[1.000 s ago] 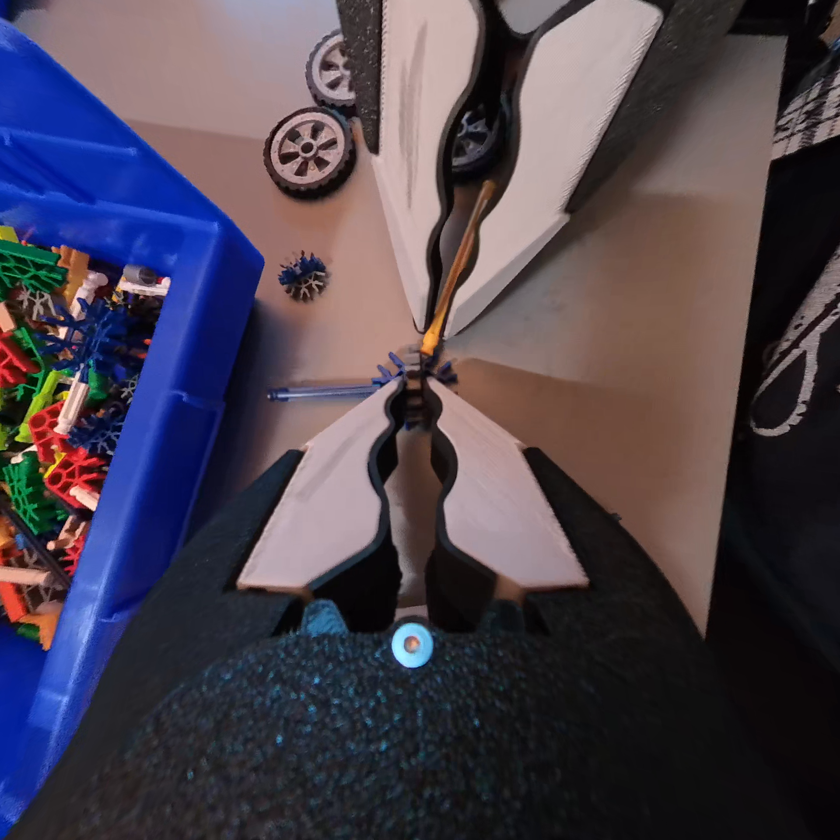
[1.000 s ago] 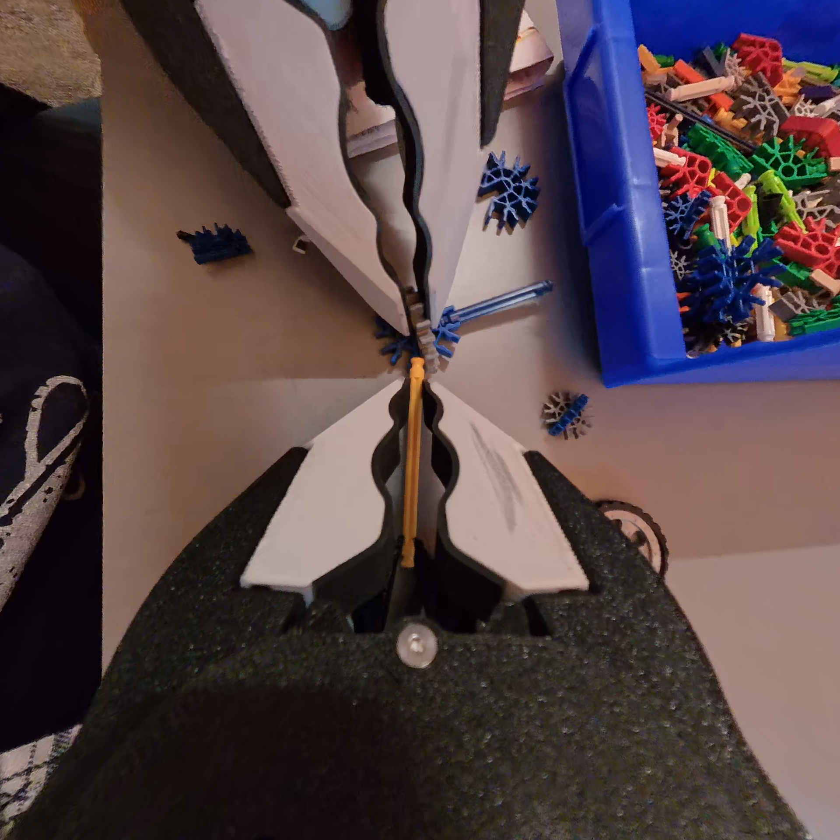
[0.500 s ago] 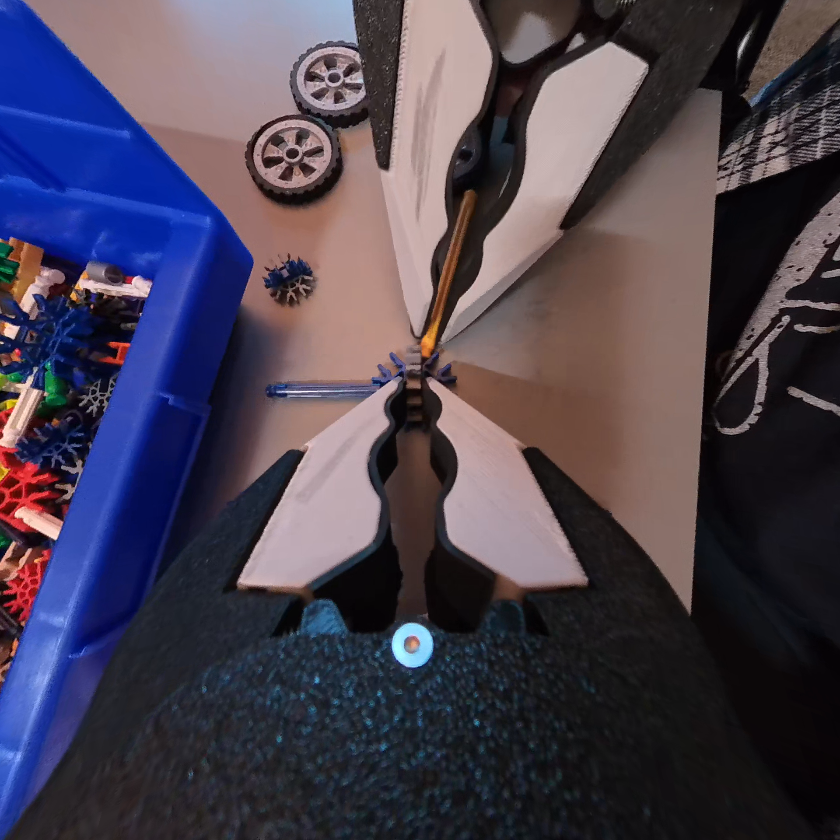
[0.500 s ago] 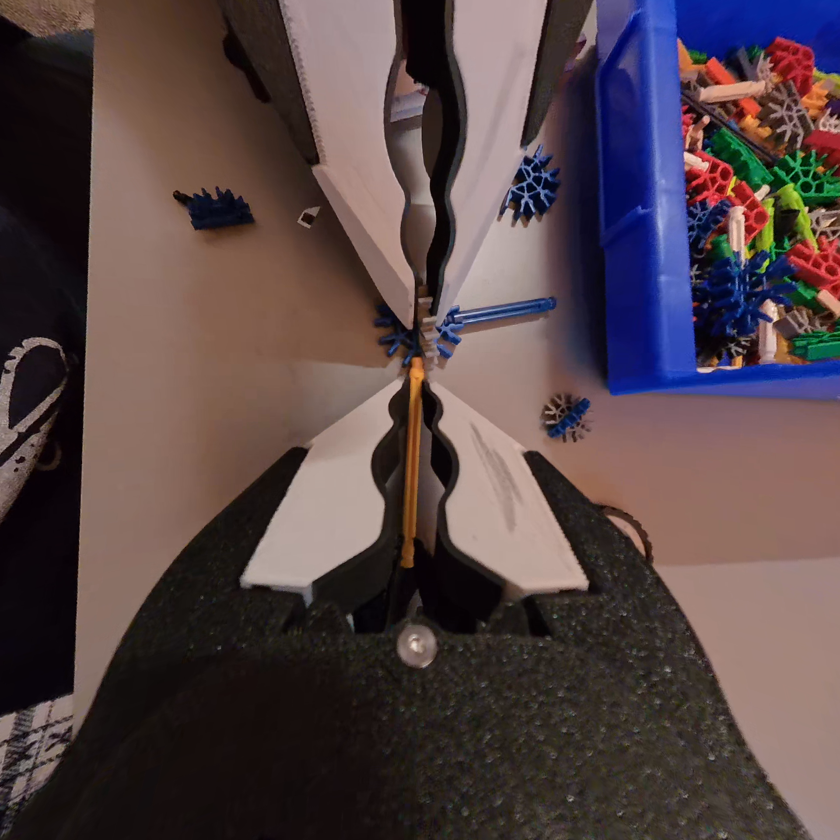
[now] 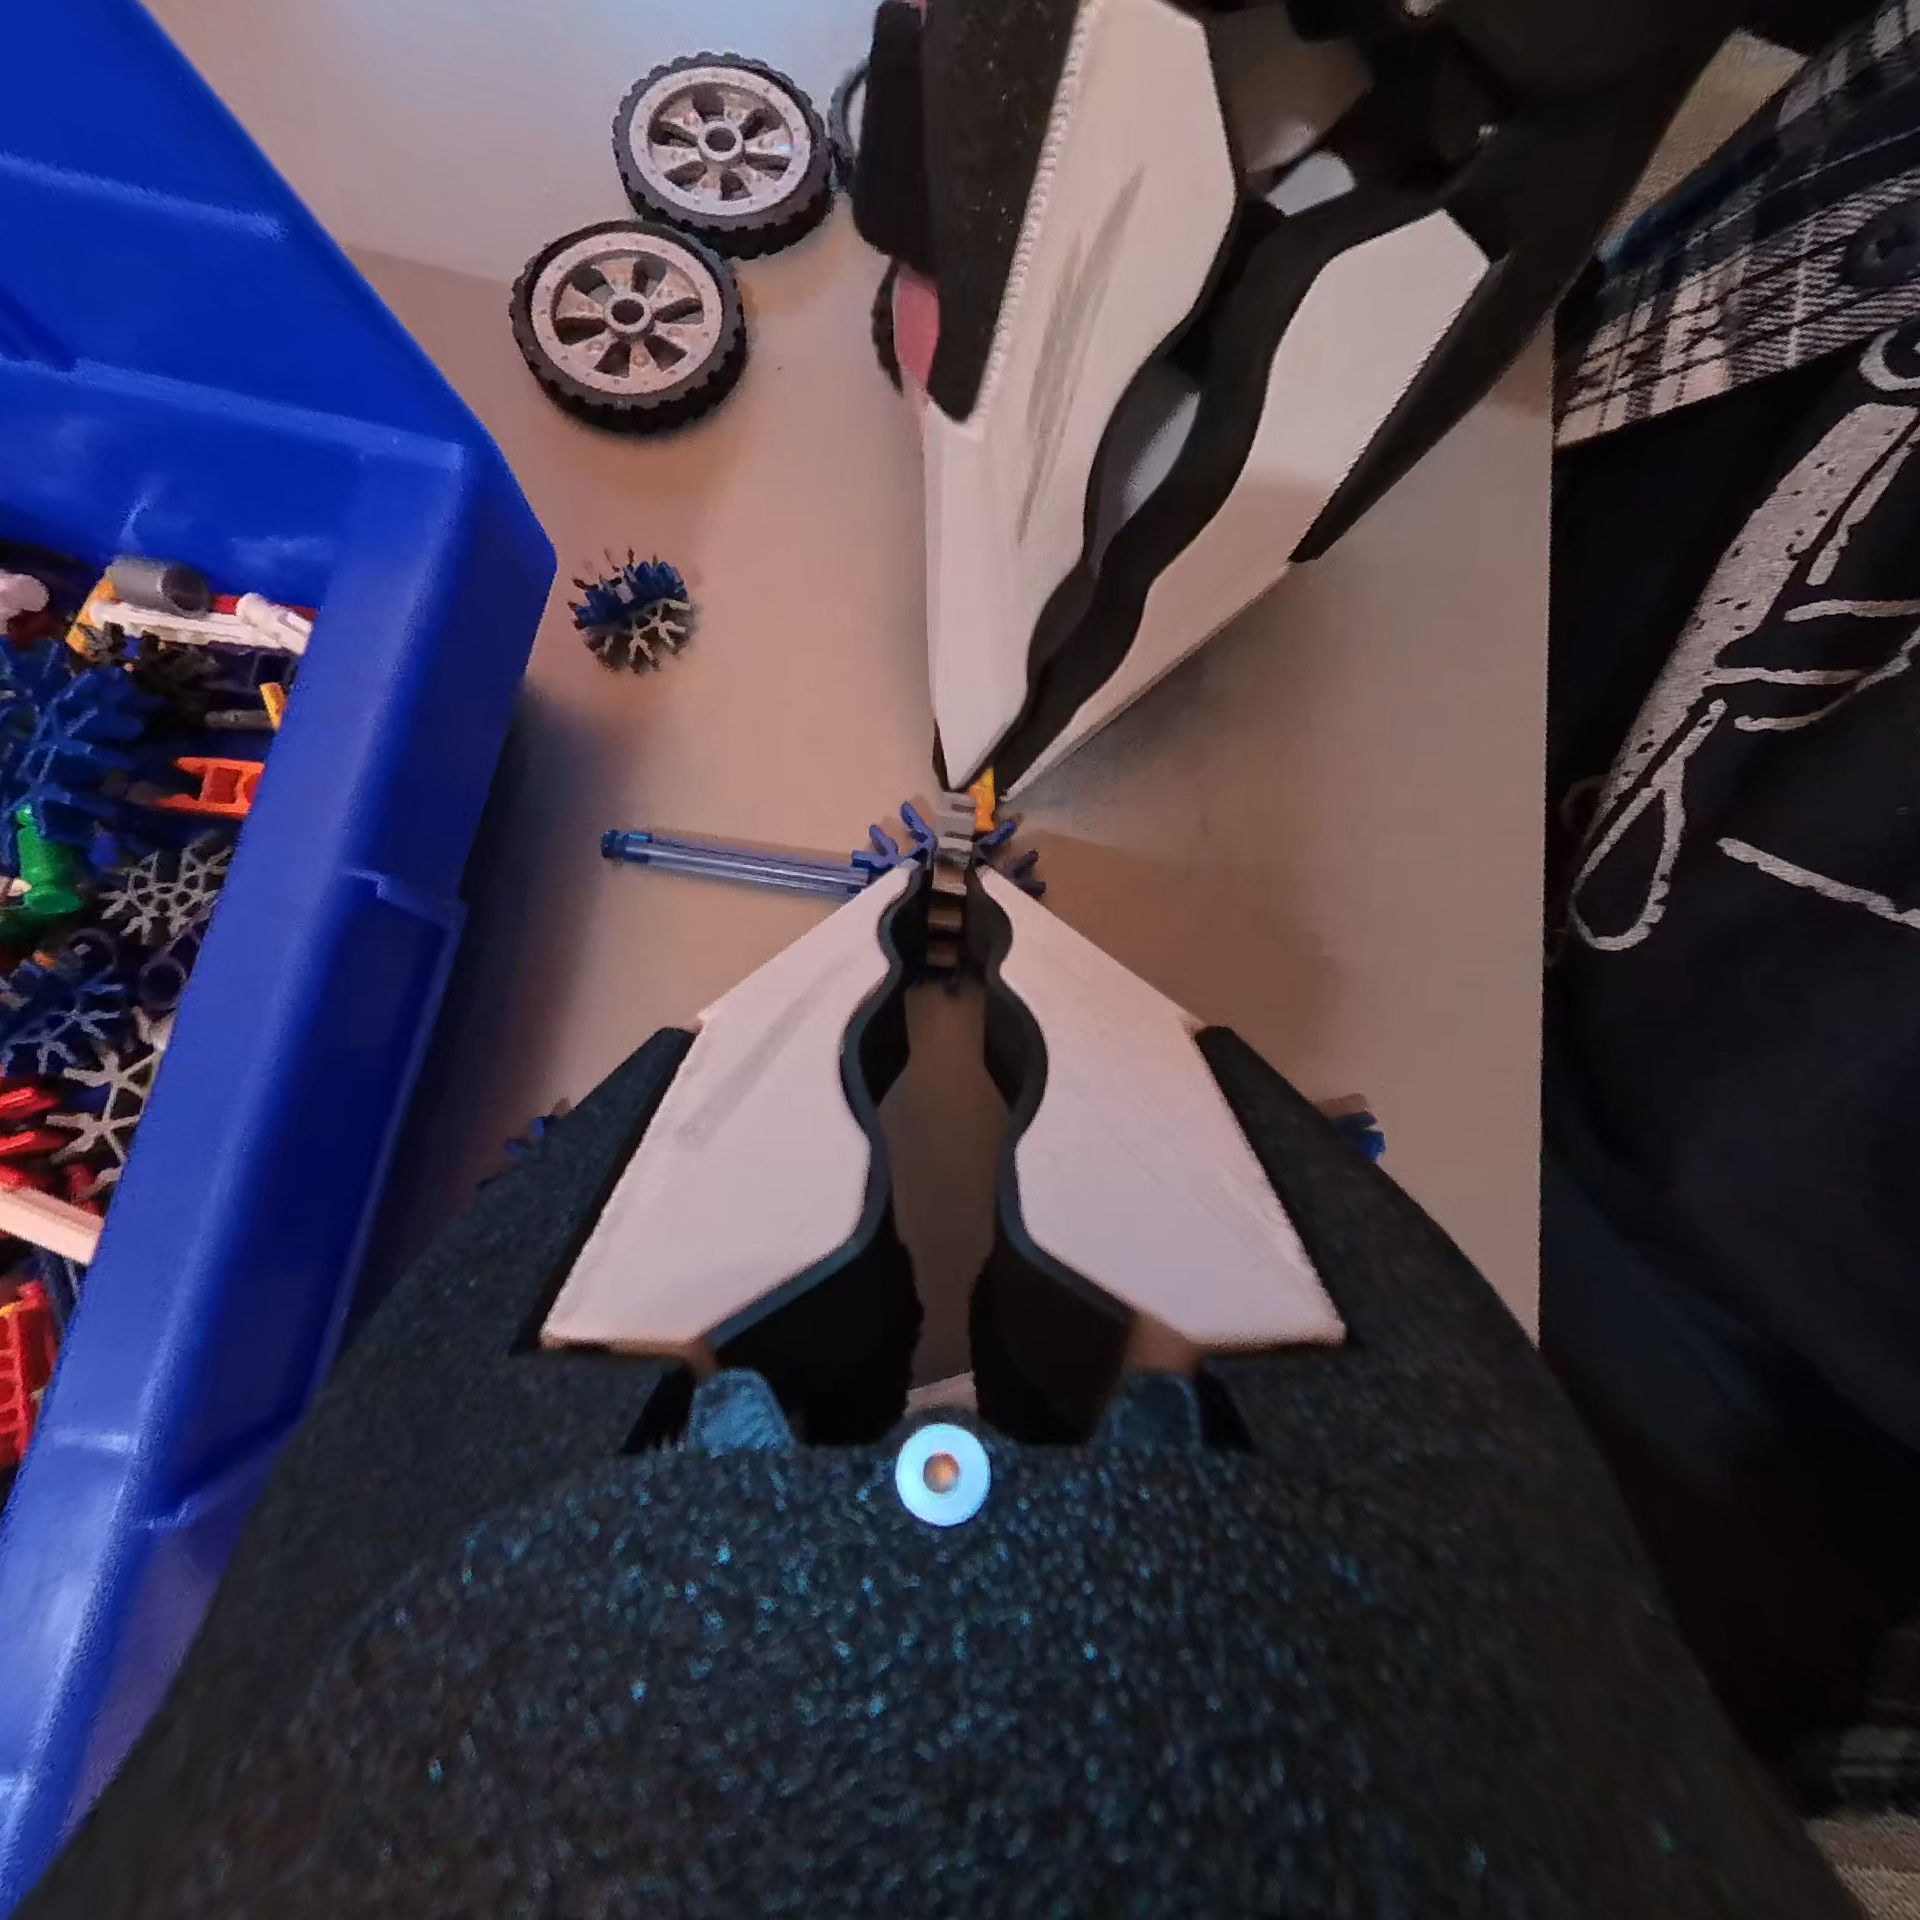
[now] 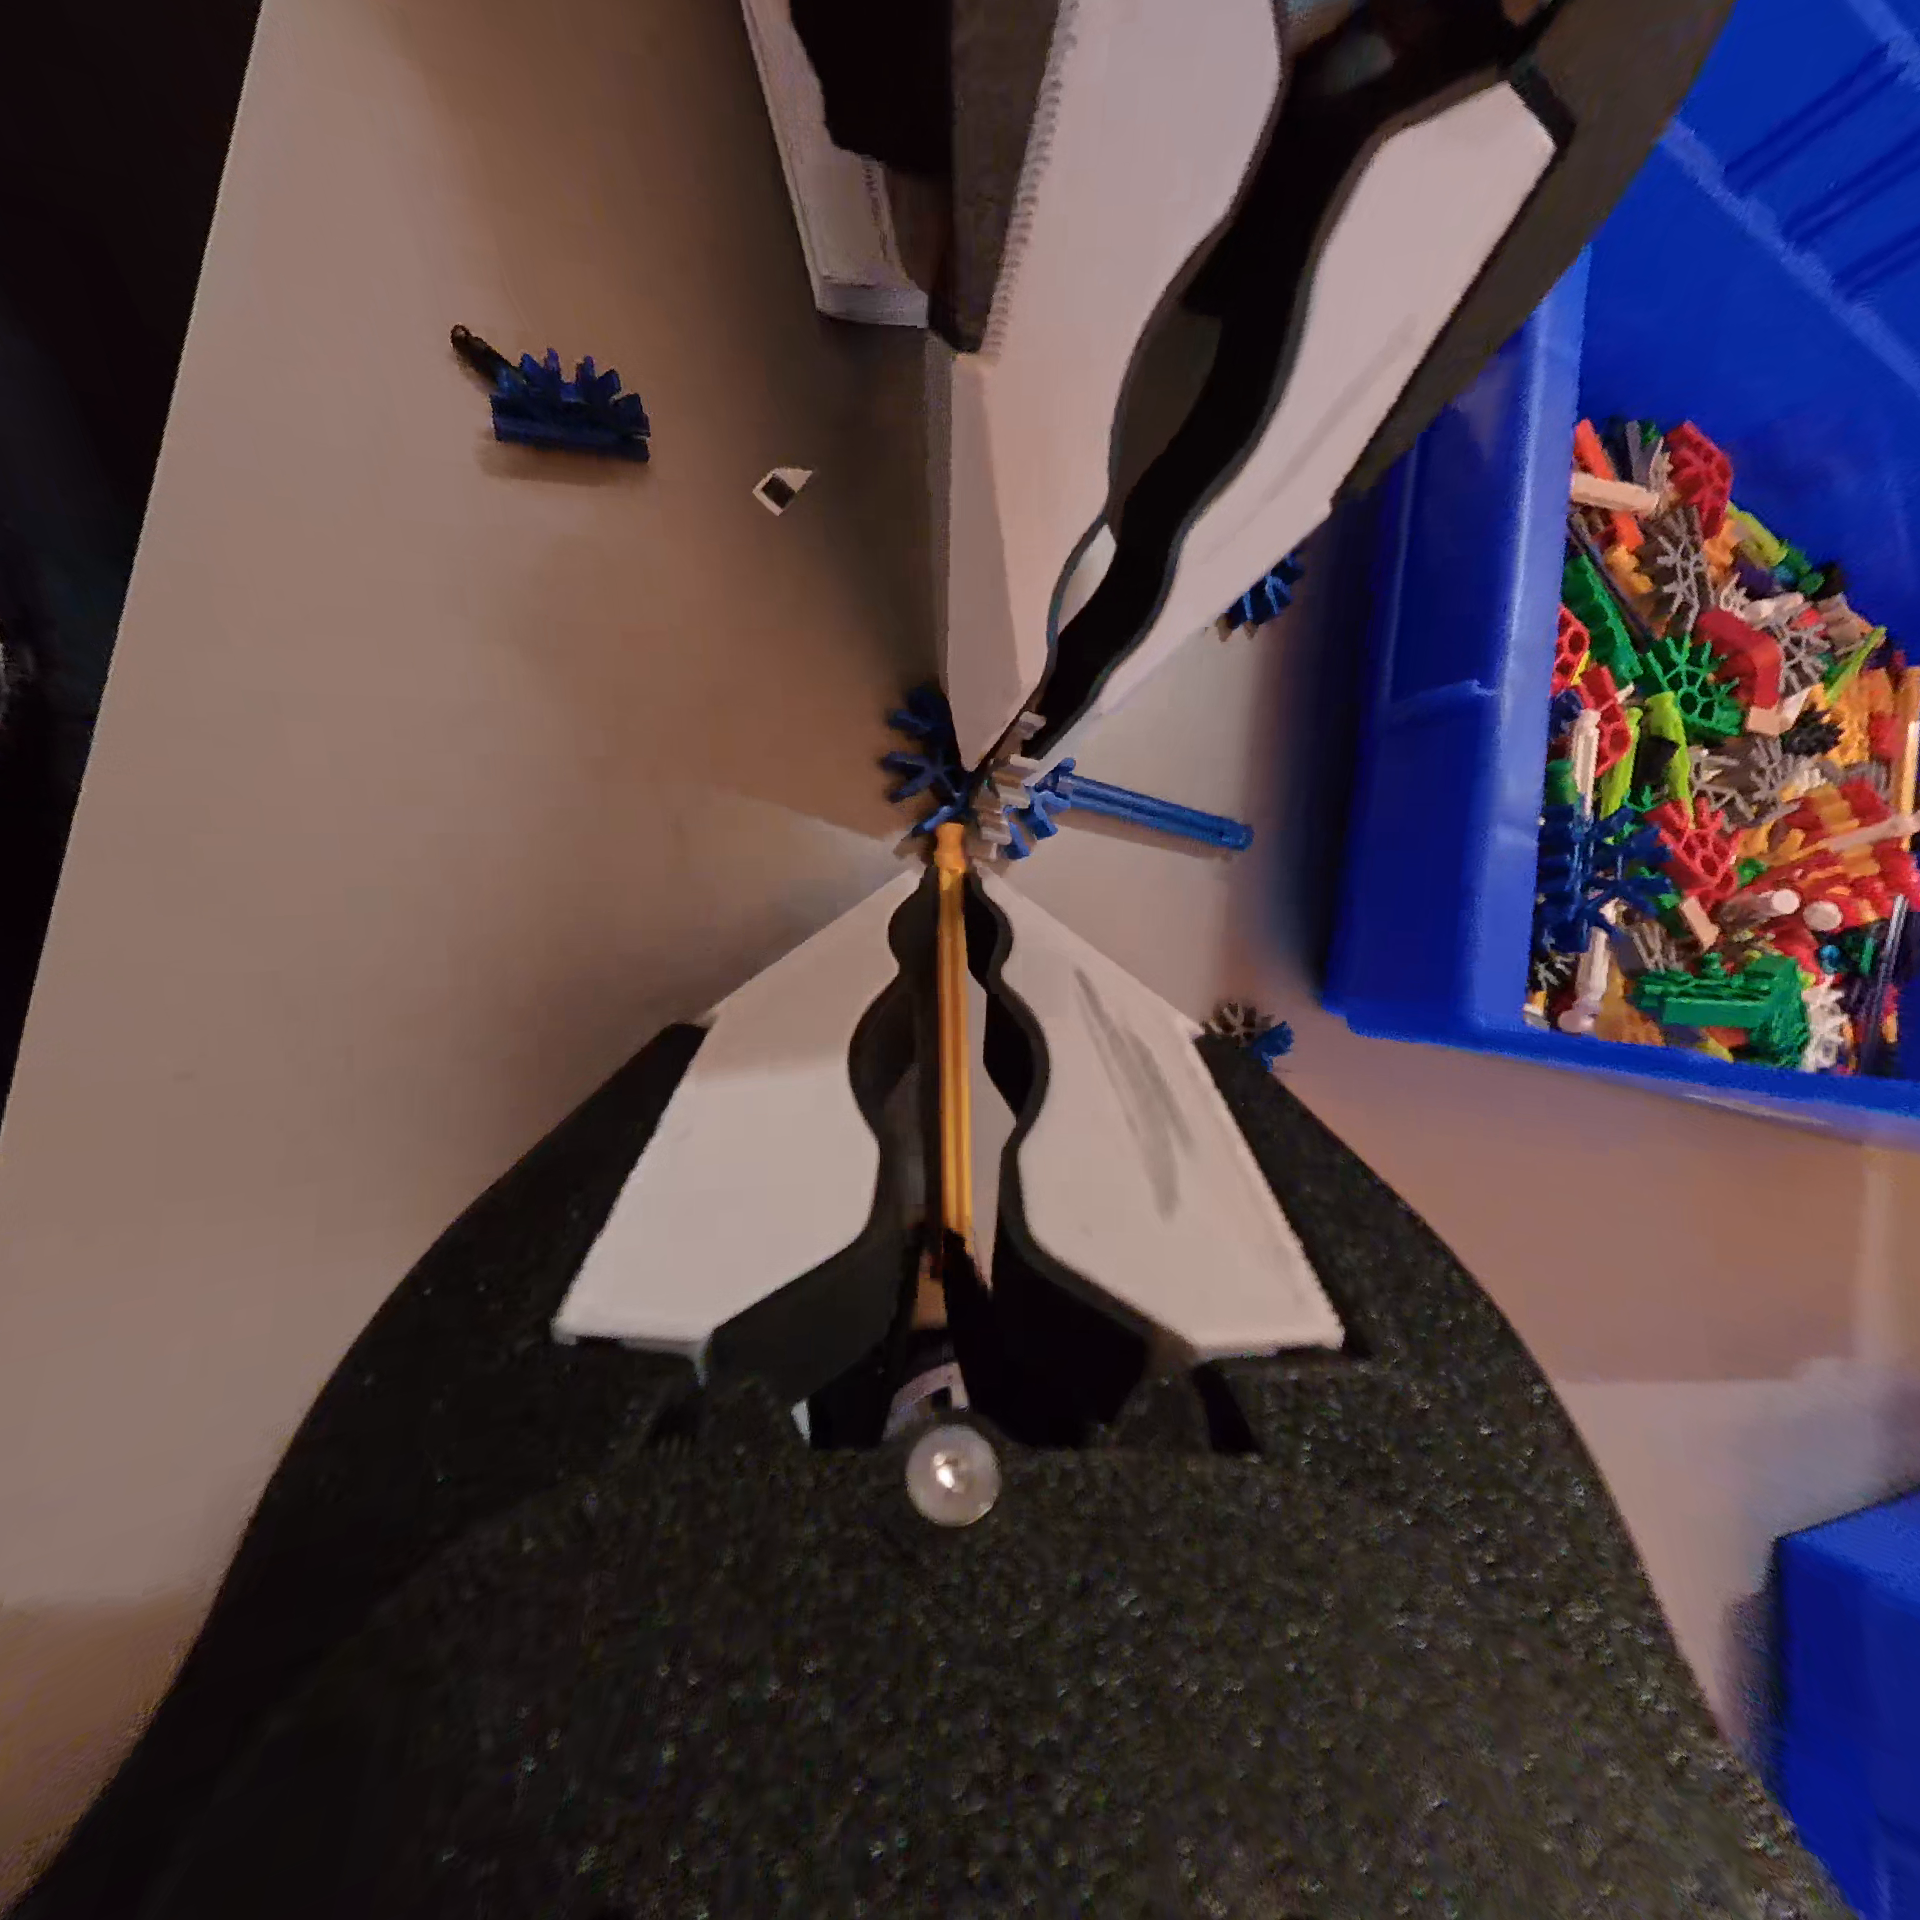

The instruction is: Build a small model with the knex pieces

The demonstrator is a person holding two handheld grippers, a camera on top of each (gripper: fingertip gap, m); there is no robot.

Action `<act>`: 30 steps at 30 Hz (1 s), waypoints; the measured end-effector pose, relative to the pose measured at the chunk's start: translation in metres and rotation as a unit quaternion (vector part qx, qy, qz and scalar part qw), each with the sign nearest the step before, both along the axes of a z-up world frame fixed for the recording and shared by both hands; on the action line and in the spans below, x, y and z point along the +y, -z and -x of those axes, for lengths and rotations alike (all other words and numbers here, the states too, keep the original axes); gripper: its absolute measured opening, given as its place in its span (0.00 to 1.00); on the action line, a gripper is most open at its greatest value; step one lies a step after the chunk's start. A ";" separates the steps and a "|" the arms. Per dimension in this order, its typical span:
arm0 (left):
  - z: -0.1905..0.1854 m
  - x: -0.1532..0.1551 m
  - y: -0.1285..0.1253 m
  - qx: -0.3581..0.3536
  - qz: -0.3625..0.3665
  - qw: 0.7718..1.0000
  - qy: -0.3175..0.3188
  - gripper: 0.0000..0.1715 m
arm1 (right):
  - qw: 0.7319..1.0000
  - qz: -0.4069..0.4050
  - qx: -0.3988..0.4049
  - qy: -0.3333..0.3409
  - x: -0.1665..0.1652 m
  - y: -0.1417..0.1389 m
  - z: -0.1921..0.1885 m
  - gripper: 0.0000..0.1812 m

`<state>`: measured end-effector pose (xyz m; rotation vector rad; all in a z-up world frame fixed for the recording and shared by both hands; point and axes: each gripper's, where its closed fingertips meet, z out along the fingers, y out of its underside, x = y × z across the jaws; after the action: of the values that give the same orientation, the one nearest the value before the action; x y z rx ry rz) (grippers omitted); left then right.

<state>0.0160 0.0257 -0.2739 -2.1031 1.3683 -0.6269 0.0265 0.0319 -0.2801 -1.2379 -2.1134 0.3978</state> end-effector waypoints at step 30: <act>0.003 0.003 0.001 0.011 0.004 0.998 0.054 0.02 | 0.979 0.174 0.002 0.108 0.004 0.001 0.007 0.03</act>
<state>0.0128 0.0285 -0.2744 -2.0576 1.5014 -0.6554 0.0197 0.0354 -0.2807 -1.6445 -1.9307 0.6925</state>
